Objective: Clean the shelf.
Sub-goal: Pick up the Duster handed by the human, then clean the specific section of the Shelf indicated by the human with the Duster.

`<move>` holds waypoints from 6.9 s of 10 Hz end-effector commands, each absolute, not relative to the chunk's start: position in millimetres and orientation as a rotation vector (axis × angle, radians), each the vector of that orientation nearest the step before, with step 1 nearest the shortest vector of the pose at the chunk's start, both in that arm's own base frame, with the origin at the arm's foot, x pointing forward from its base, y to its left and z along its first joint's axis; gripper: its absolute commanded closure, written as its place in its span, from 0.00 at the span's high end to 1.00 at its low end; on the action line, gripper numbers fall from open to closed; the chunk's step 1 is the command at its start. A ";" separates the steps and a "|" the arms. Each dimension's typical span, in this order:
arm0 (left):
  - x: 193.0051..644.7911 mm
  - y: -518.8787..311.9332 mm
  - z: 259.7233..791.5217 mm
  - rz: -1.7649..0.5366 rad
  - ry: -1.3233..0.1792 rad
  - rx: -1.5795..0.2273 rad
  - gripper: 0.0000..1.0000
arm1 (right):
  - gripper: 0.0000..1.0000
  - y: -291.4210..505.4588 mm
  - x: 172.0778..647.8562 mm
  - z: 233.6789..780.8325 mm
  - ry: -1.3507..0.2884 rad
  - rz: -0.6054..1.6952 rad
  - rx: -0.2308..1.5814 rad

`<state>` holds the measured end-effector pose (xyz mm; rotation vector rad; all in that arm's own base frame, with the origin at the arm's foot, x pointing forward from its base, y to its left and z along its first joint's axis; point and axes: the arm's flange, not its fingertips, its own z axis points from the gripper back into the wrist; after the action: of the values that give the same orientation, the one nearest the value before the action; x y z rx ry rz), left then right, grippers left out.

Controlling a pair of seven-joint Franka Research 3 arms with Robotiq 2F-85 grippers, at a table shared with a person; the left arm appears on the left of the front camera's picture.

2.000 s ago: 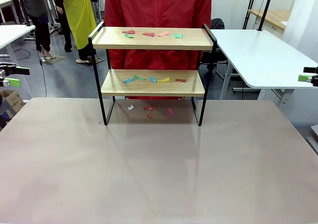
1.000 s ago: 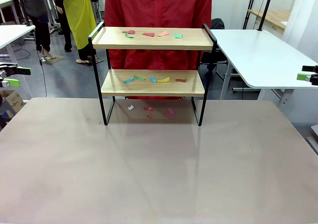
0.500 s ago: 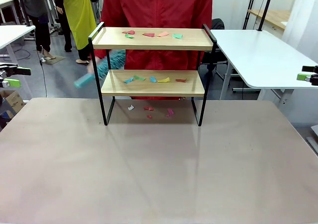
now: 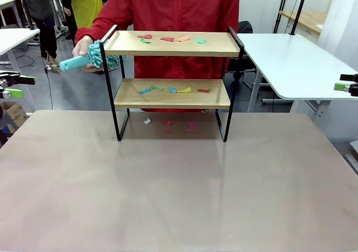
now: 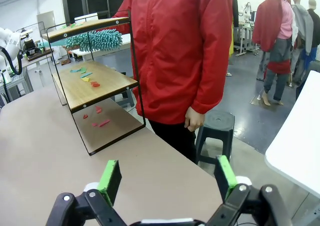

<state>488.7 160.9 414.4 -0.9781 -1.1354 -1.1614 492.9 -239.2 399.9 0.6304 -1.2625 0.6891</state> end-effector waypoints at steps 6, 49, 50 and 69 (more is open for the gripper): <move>488.0 159.2 415.6 -1.165 -1.135 -0.978 1.00 | 1.00 -238.4 493.6 400.6 -1.264 0.689 0.629; 492.3 -77.0 564.0 -0.285 -0.524 -0.042 0.13 | 1.00 -238.4 493.6 400.6 -1.264 0.689 0.629; 492.3 -76.9 564.2 -0.281 -0.521 -0.048 0.00 | 1.00 -238.4 493.6 400.6 -1.264 0.689 0.629; 485.9 -68.9 561.5 -0.244 -0.467 -0.038 0.13 | 1.00 -238.4 493.6 400.6 -1.264 0.689 0.629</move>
<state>492.7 -78.1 553.8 -0.0528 -0.4699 -0.2231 493.0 -239.9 399.0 0.6306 -1.2616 0.6873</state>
